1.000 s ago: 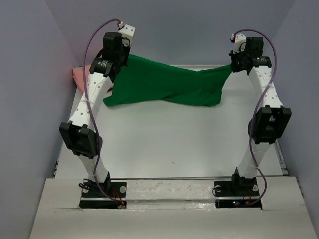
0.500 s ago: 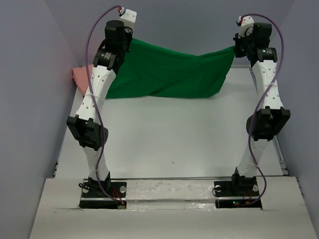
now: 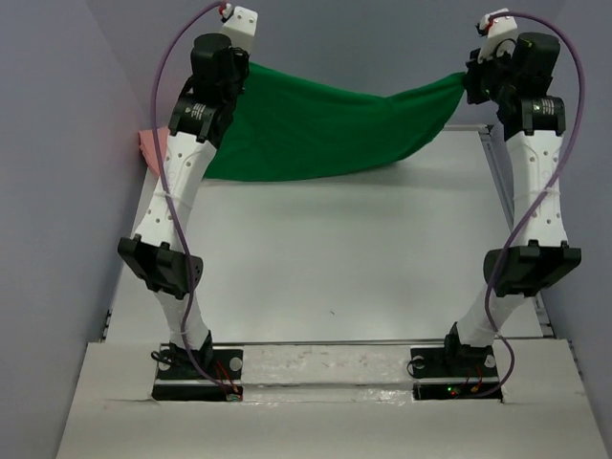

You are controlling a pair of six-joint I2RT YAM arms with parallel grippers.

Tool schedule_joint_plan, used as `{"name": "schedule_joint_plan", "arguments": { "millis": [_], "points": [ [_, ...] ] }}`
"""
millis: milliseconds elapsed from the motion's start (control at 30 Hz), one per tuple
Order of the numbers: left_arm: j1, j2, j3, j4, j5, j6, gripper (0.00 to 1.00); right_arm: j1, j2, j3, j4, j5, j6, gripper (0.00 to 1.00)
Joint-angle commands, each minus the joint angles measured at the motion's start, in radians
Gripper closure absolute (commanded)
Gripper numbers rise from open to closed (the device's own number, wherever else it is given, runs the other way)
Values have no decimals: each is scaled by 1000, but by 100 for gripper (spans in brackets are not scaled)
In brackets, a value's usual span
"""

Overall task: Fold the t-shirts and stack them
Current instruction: Flatten out the tshirt

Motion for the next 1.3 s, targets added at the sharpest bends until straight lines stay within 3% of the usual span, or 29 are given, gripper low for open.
{"name": "schedule_joint_plan", "arguments": {
  "millis": [0,233,433,767,1033,1233,1267],
  "points": [
    [-16,-193,-48,60,-59,19,100,-9,-200,-81,48,-51,31,100],
    [-8,-407,-311,42,-27,46,100,-9,-395,-290,-2,-102,32,100],
    [34,-604,-644,14,138,29,100,-9,-554,-577,-42,-152,37,100],
    [85,-776,-910,-88,382,40,100,-9,-734,-834,-111,-202,23,100],
    [84,-587,-973,-21,416,19,100,-9,-595,-971,25,-231,57,100],
    [85,-282,-749,-12,419,12,100,-9,-352,-844,113,-205,60,100],
    [85,-238,-647,-30,421,11,100,-9,-281,-782,134,-197,63,100]
  ]
}}
